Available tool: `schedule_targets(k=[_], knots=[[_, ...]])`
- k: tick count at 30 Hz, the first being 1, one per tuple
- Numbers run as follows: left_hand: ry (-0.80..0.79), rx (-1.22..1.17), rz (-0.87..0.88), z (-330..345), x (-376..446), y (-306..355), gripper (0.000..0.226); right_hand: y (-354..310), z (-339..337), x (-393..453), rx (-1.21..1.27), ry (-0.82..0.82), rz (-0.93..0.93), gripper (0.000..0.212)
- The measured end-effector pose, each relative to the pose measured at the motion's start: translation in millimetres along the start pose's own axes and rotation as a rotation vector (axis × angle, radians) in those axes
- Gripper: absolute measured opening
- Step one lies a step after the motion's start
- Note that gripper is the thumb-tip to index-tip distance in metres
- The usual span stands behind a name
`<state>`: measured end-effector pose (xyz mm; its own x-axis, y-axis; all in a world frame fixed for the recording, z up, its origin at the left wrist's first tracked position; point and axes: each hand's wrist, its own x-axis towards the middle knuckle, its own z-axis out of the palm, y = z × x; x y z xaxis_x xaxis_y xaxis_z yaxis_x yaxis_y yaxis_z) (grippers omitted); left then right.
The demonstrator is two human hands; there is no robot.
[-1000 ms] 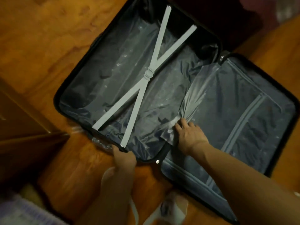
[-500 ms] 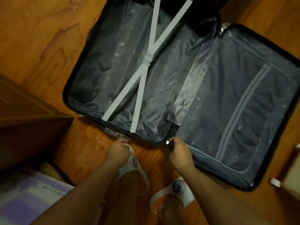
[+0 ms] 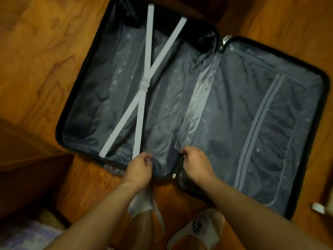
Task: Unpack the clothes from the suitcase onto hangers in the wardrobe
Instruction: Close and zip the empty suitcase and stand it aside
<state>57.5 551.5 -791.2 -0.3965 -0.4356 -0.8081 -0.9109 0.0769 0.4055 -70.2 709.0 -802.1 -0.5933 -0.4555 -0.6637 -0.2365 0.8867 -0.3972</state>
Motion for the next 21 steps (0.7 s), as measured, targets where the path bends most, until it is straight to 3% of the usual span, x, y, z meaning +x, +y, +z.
schedule_targets(k=[5, 9, 13, 17, 21], knots=[[0.099, 0.152, 0.31, -5.1, 104.8, 124.5, 0.019, 9.1, -106.6, 149.8, 0.053, 0.494, -0.108, 0.025], [0.01, 0.448, 0.549, 36.5, 178.5, 245.1, 0.038, 37.3, -209.3, 271.8, -0.243, 0.703, -0.234, 0.027], [-0.064, 0.578, 0.602, 68.8, 216.8, 288.5, 0.065, 54.5, -259.6, 345.3, -0.447, 0.556, -0.121, 0.033], [-0.106, 0.566, 0.641, 71.2, 230.9, 280.5, 0.052, 58.2, -293.1, 352.3, -0.3, 0.208, -0.125, 0.022], [-0.194, 0.618, 0.598, 66.8, 220.2, 281.5, 0.056, 52.3, -300.8, 344.5, -0.198, 0.004, -0.081, 0.015]])
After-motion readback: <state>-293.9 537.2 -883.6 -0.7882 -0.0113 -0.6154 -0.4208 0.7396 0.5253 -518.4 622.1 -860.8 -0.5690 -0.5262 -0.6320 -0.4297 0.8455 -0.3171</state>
